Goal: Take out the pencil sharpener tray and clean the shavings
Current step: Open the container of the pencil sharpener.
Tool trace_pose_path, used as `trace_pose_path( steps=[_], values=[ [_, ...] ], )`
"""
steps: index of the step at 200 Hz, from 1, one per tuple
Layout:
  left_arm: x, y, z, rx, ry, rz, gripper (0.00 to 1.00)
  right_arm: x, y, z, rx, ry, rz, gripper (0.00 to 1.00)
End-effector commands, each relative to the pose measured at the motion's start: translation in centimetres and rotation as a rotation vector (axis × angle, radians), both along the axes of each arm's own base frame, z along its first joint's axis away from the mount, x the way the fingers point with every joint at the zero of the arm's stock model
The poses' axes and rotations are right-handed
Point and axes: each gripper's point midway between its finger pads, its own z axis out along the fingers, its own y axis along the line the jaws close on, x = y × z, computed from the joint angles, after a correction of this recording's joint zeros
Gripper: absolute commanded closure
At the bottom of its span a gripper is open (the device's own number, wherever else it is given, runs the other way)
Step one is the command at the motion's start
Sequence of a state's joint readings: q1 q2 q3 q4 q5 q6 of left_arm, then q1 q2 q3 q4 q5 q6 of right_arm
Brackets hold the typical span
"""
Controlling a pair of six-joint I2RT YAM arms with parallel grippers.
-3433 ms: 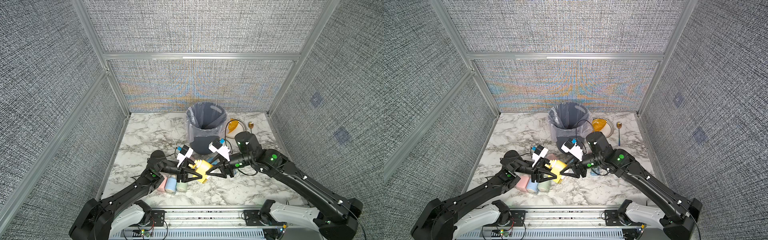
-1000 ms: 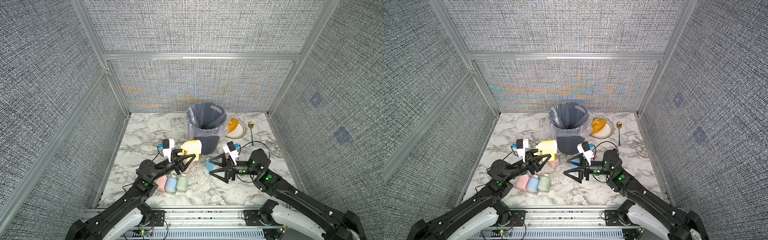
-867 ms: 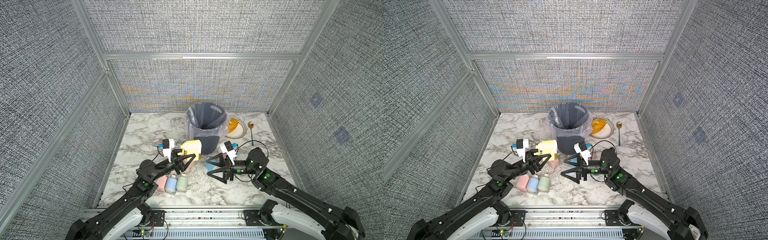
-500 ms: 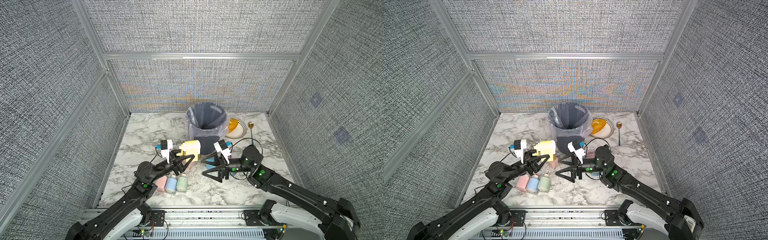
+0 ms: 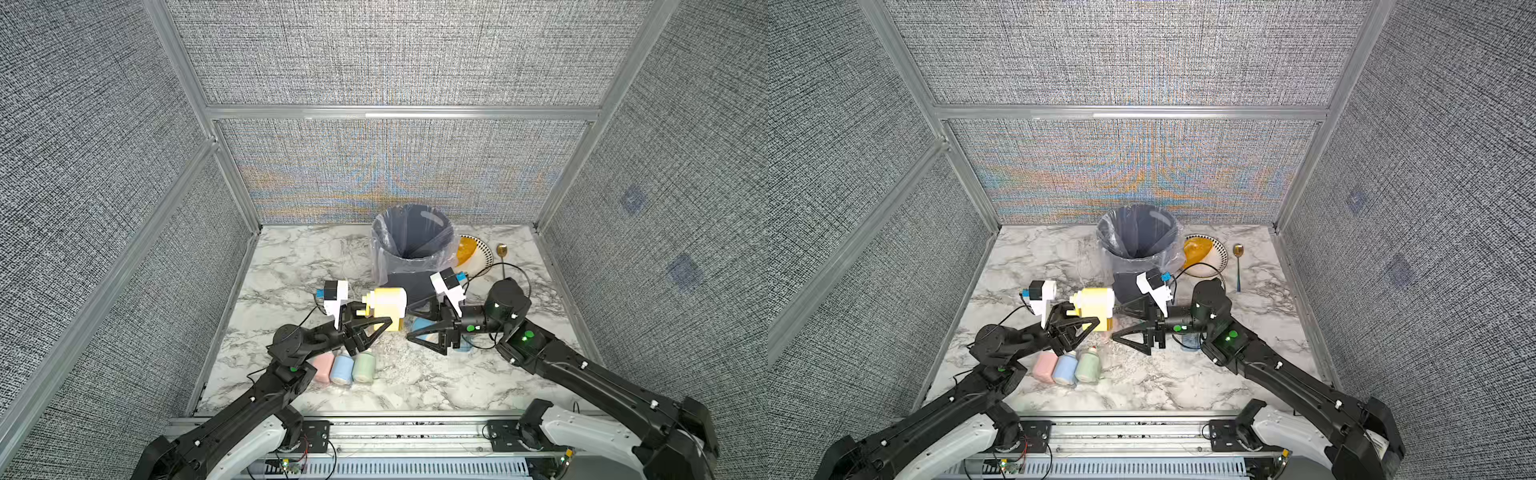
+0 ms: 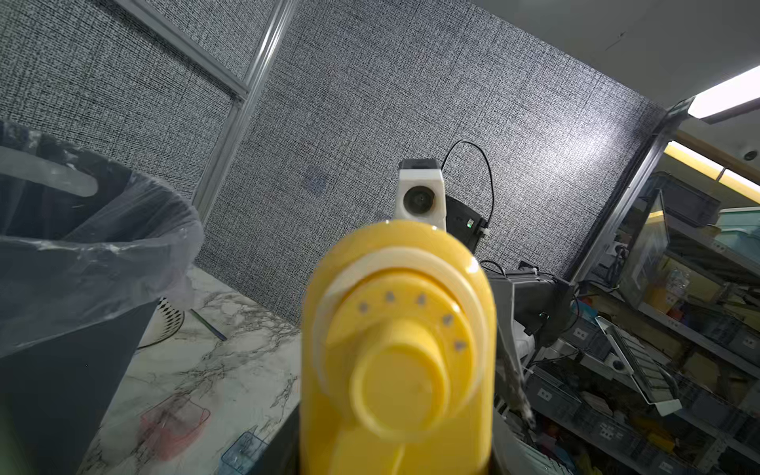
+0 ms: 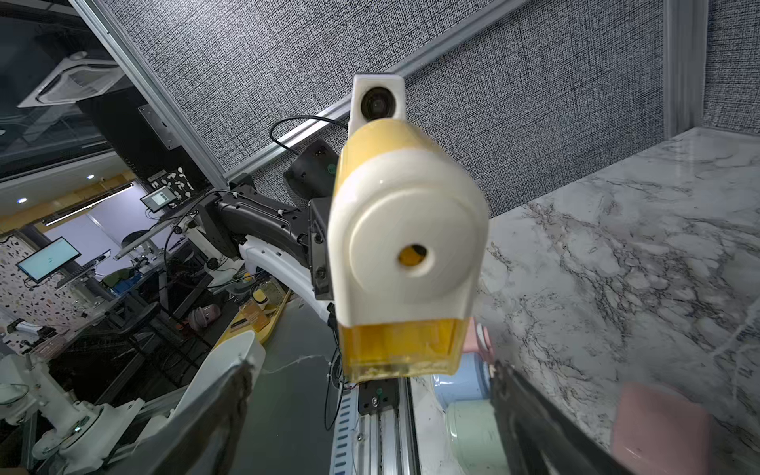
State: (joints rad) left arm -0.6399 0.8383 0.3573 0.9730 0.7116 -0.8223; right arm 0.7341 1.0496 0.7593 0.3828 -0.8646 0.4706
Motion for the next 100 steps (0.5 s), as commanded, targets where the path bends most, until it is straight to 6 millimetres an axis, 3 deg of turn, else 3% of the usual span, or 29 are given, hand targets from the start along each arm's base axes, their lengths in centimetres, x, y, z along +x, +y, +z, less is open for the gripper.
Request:
trace_pose_path(
  steps=[1,86,89,100],
  values=[
    [-1.4,0.5,2.4,-0.072,-0.073,-0.049,0.89,-0.3,0.1,0.2,0.004,-0.008,0.023,0.07],
    [-2.0,0.7,2.3,-0.089,-0.064,-0.074,0.89,-0.6,1.1,0.7,0.020,-0.004,0.072,0.19],
    [-2.0,0.7,2.2,-0.089,-0.063,-0.074,0.89,-0.6,1.1,1.9,0.036,-0.023,0.073,0.19],
    [-2.0,0.7,2.2,-0.088,-0.063,-0.073,0.89,-0.6,1.3,2.1,0.038,-0.028,0.078,0.20]
  ],
)
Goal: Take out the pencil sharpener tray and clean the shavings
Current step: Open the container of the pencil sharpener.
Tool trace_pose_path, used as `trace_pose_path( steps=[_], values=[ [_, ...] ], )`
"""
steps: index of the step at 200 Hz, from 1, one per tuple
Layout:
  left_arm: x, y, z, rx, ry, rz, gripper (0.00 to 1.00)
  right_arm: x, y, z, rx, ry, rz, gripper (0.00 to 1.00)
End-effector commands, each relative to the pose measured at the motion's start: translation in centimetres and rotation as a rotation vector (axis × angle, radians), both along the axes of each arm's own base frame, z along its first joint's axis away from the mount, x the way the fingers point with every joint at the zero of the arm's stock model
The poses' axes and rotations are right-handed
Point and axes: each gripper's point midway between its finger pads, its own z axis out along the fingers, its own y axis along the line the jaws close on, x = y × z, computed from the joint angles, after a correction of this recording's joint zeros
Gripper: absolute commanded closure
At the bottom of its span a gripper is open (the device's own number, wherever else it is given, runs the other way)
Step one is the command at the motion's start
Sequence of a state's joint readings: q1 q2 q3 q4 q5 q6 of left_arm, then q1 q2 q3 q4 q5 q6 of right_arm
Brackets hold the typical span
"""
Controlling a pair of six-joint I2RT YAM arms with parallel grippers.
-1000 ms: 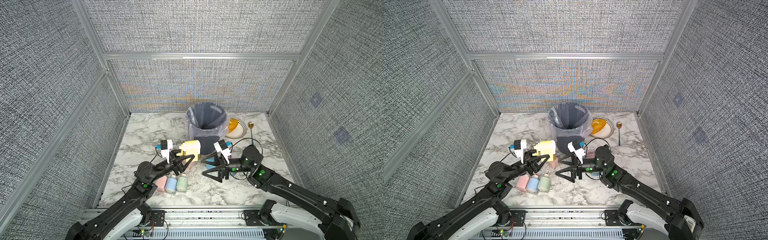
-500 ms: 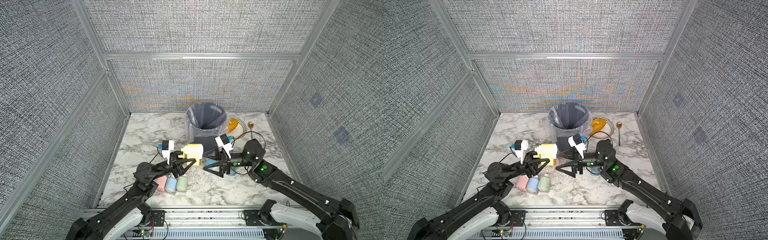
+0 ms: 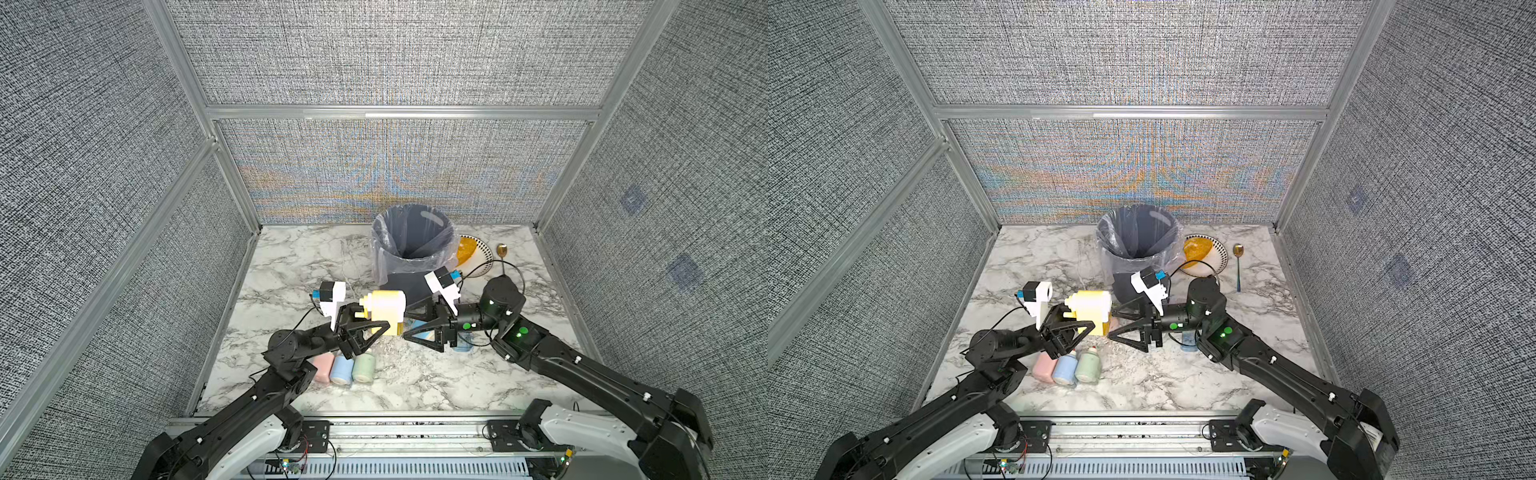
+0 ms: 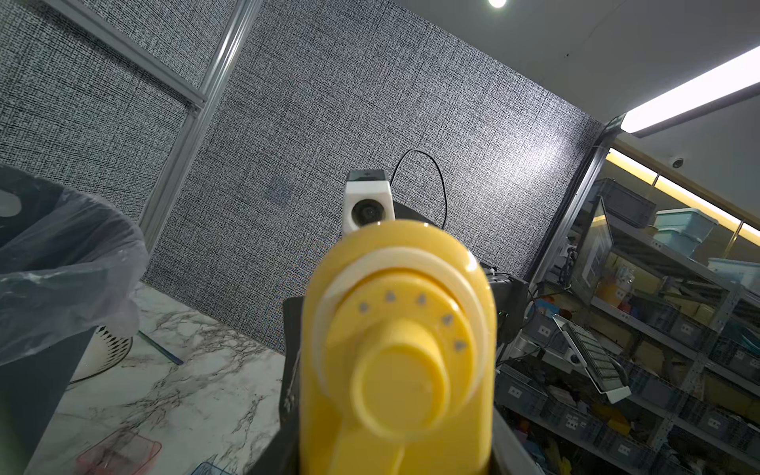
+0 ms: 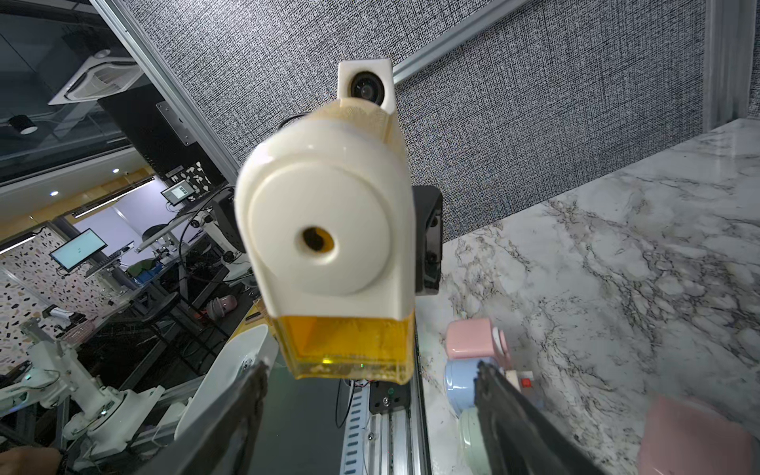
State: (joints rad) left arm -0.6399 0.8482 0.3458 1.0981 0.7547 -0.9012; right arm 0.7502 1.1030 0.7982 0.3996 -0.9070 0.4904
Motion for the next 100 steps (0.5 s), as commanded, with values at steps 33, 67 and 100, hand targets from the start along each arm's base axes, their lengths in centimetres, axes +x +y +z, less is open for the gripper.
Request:
trace_pose_path(
  steps=[33,67,100],
  values=[
    [-0.52,0.35,0.74,-0.029,-0.038,-0.005,0.89,-0.38,0.71,2.12,0.041,-0.051,0.029,0.22],
    [-0.58,0.40,0.73,-0.031,-0.039,-0.004,0.89,-0.30,1.02,1.99,0.035,-0.047,0.031,0.26],
    [-0.56,0.44,0.66,-0.029,-0.038,0.001,0.89,-0.27,1.15,1.83,0.030,-0.043,0.032,0.31]
  ],
)
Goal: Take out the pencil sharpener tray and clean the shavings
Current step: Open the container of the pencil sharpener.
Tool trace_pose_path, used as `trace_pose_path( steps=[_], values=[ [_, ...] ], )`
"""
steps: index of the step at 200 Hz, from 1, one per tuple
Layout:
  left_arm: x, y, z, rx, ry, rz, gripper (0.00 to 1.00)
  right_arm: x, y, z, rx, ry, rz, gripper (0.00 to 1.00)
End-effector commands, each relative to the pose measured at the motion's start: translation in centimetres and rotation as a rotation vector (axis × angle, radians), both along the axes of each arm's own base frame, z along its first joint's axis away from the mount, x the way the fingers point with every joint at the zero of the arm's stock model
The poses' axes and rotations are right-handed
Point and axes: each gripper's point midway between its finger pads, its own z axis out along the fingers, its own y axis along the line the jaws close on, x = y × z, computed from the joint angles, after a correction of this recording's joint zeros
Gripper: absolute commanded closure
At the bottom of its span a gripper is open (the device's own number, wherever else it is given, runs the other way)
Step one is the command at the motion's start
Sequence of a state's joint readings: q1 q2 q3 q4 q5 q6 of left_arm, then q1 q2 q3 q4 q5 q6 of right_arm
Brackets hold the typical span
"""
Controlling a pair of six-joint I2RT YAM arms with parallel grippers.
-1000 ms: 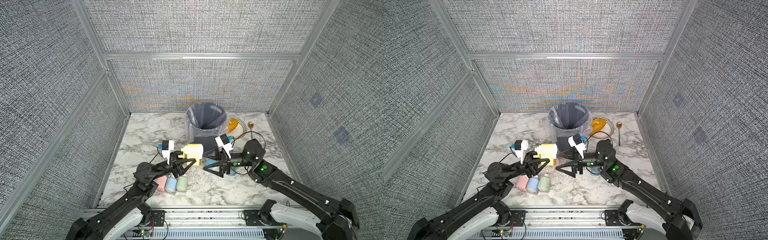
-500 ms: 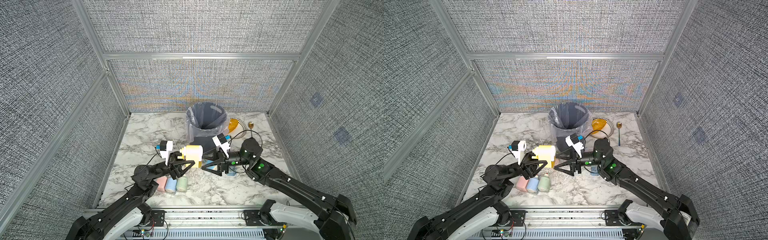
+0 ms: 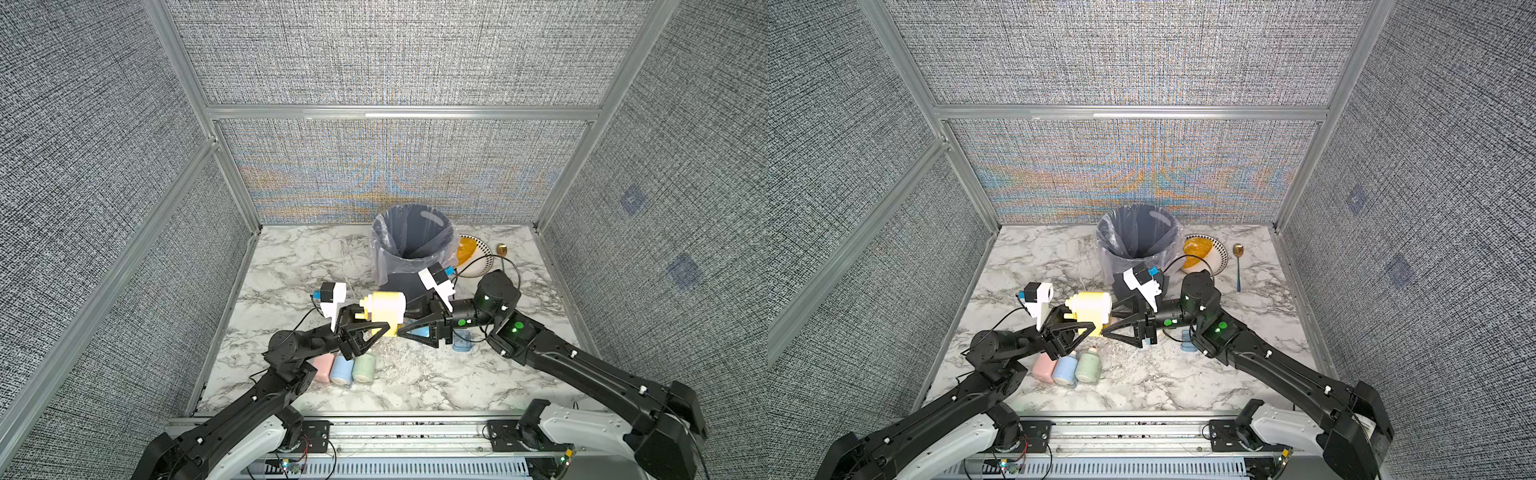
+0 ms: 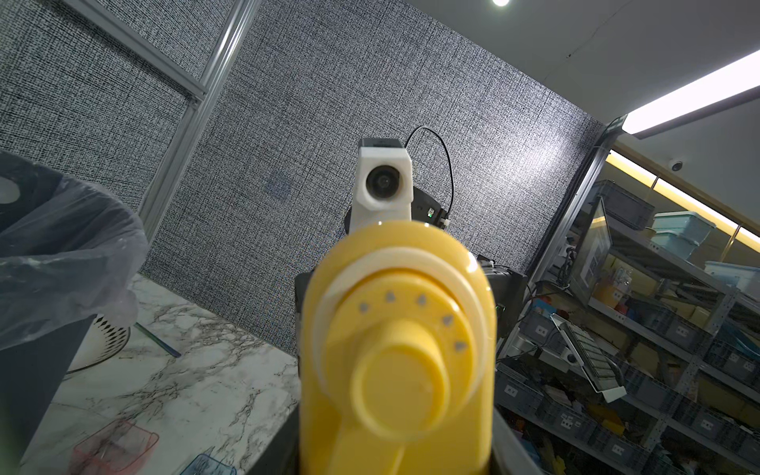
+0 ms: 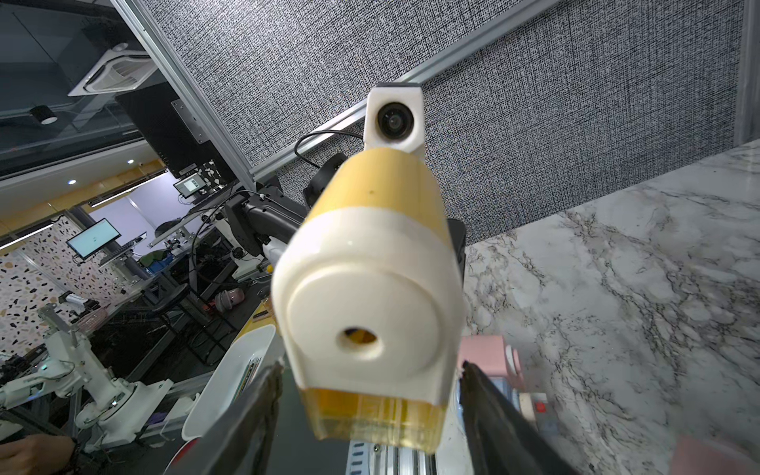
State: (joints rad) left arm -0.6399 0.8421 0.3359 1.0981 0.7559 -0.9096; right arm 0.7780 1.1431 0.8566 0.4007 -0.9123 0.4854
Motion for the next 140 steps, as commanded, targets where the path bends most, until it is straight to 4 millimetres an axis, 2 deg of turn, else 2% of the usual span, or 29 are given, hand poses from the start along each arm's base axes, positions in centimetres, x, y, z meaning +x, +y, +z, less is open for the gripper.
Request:
trace_pose_path(
  steps=[1,31,76,140],
  values=[
    [-0.45,0.38,0.94,-0.031,-0.049,0.005,0.89,0.03,0.06,0.57,0.017,-0.025,-0.001,0.32],
    [-0.43,0.40,0.85,-0.030,-0.047,0.007,0.89,-0.06,0.19,0.37,0.012,-0.022,0.004,0.37],
    [-0.38,0.42,0.91,-0.031,-0.049,0.011,0.89,0.00,0.16,-0.02,-0.001,-0.023,-0.006,0.51],
    [-0.60,0.59,0.99,-0.032,-0.054,0.014,0.89,0.20,-0.52,-0.35,-0.011,-0.028,-0.031,0.54]
  ],
)
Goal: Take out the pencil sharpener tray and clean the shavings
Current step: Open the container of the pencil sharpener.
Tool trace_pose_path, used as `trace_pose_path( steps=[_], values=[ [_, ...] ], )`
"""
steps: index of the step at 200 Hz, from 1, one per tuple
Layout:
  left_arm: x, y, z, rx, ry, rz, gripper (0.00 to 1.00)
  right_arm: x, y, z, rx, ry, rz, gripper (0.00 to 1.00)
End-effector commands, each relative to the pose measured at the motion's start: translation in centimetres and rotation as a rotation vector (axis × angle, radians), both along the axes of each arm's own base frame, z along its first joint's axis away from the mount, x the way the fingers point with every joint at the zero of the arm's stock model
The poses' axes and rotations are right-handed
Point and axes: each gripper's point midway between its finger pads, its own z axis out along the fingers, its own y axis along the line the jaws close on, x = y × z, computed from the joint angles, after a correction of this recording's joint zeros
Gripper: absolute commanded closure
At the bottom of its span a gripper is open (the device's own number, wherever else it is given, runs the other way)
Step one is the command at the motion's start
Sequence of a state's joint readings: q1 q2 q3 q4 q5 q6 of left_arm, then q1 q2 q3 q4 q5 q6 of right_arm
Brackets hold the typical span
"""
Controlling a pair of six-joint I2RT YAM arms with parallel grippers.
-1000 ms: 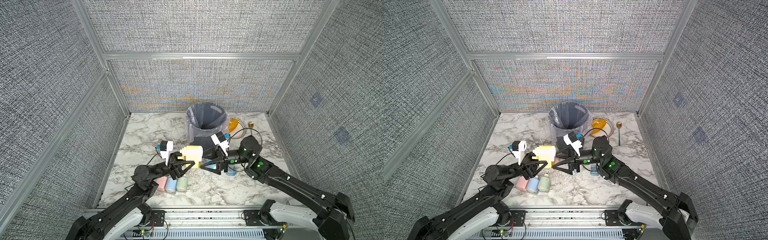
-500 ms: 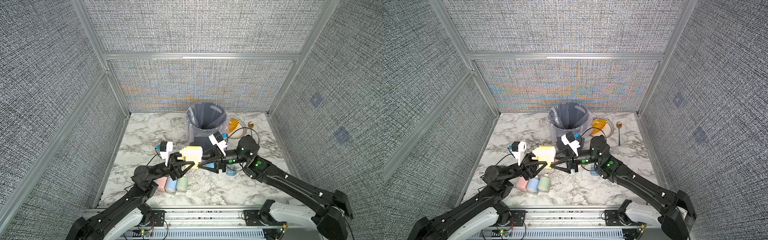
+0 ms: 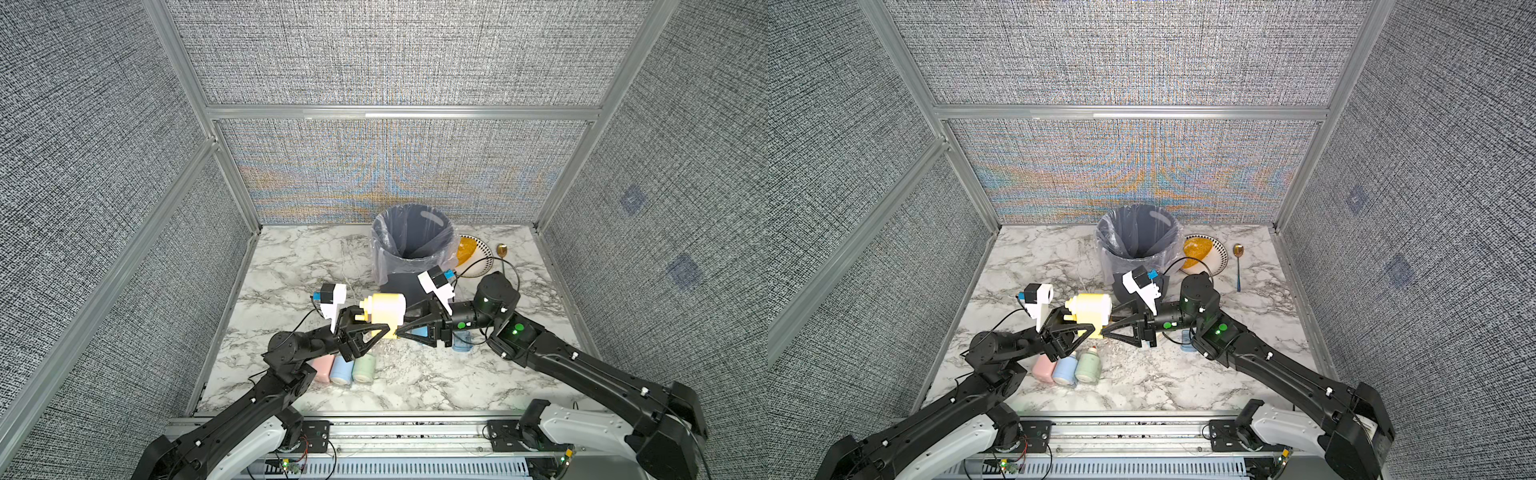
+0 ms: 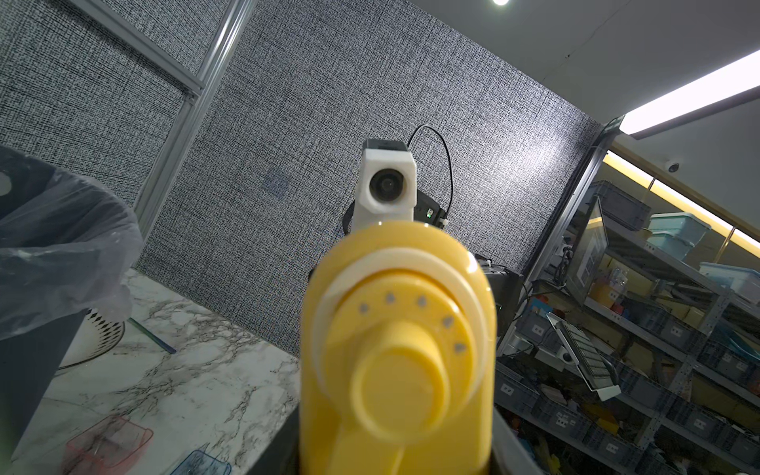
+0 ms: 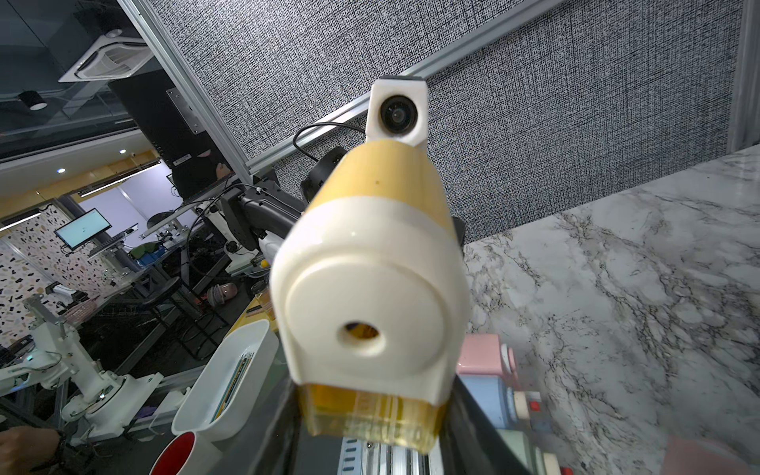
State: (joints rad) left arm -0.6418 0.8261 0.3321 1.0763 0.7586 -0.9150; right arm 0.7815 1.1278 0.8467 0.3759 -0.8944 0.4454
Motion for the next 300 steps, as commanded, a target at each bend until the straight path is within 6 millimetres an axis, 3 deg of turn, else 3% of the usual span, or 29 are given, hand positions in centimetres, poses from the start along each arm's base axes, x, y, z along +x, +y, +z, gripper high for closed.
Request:
trace_pose_path(
  steps=[1,99,140,180,235,300],
  values=[
    [-0.4,0.5,1.2,-0.039,-0.067,0.021,0.89,0.3,-0.4,0.0,-0.002,-0.003,-0.019,0.54],
    [-0.7,0.8,1.6,-0.044,-0.076,0.025,0.89,0.2,-1.0,-0.6,0.002,0.006,0.000,0.53],
    [-0.6,0.7,1.6,-0.043,-0.075,0.023,0.89,0.1,-0.8,-0.3,0.012,0.006,0.019,0.21],
    [-0.5,0.7,1.6,-0.042,-0.075,0.026,0.89,-0.1,-0.4,0.0,0.018,0.004,0.031,0.09],
    [-0.3,0.5,1.2,-0.032,-0.068,0.025,0.89,-0.4,0.3,0.6,0.019,-0.017,0.036,0.13],
    [-0.3,0.5,1.3,-0.031,-0.072,0.024,0.89,-0.1,0.5,0.3,0.005,-0.012,0.020,0.34]
  ],
)
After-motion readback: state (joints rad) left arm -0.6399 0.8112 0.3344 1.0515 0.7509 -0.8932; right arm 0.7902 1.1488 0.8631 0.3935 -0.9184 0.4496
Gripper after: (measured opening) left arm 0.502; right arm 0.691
